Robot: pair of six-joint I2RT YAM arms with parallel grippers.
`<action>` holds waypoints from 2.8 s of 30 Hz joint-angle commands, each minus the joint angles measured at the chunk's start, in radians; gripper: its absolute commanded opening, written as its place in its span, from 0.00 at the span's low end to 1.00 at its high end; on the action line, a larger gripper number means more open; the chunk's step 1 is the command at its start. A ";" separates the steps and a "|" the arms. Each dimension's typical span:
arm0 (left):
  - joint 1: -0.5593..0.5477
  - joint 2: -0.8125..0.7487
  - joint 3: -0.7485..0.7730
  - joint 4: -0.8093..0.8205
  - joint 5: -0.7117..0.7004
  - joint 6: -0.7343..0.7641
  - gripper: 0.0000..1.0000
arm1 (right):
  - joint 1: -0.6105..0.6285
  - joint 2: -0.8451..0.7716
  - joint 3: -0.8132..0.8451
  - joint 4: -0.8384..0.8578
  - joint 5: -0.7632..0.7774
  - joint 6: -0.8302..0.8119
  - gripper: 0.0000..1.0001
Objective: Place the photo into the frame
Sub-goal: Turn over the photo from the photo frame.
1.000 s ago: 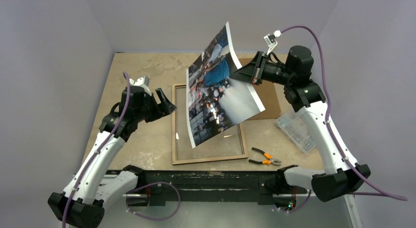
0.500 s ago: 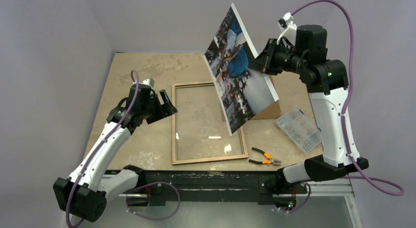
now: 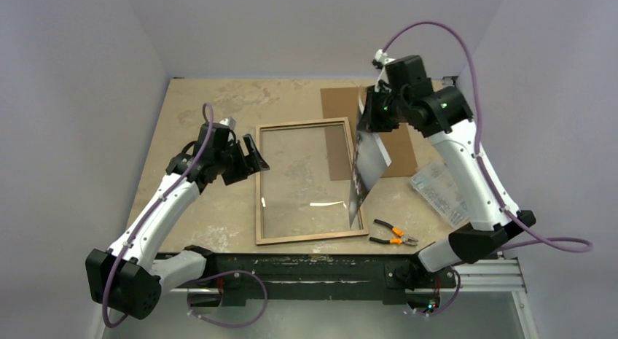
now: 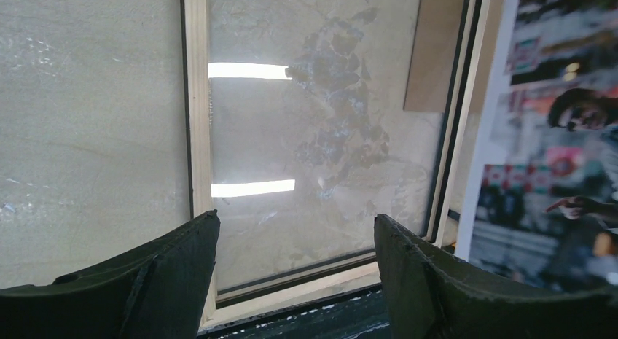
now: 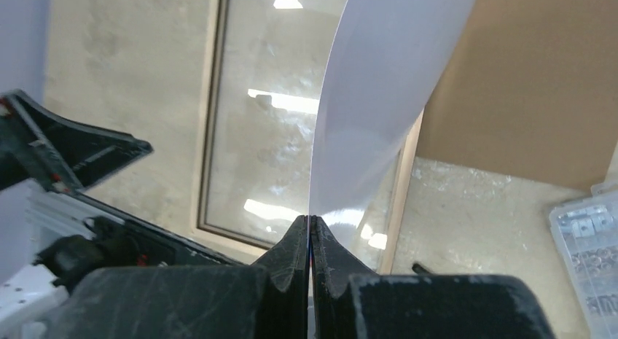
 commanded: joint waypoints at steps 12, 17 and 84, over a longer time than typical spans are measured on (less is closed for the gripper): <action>-0.004 0.026 -0.021 0.055 0.062 -0.050 0.75 | 0.364 0.155 -0.155 0.082 0.366 0.065 0.00; -0.005 0.041 -0.059 0.111 0.108 -0.097 0.76 | 0.390 0.137 -0.272 0.234 0.271 0.120 0.05; -0.353 0.666 -0.026 0.899 0.360 -0.353 0.58 | -0.501 0.019 -1.239 0.754 -0.260 0.039 0.80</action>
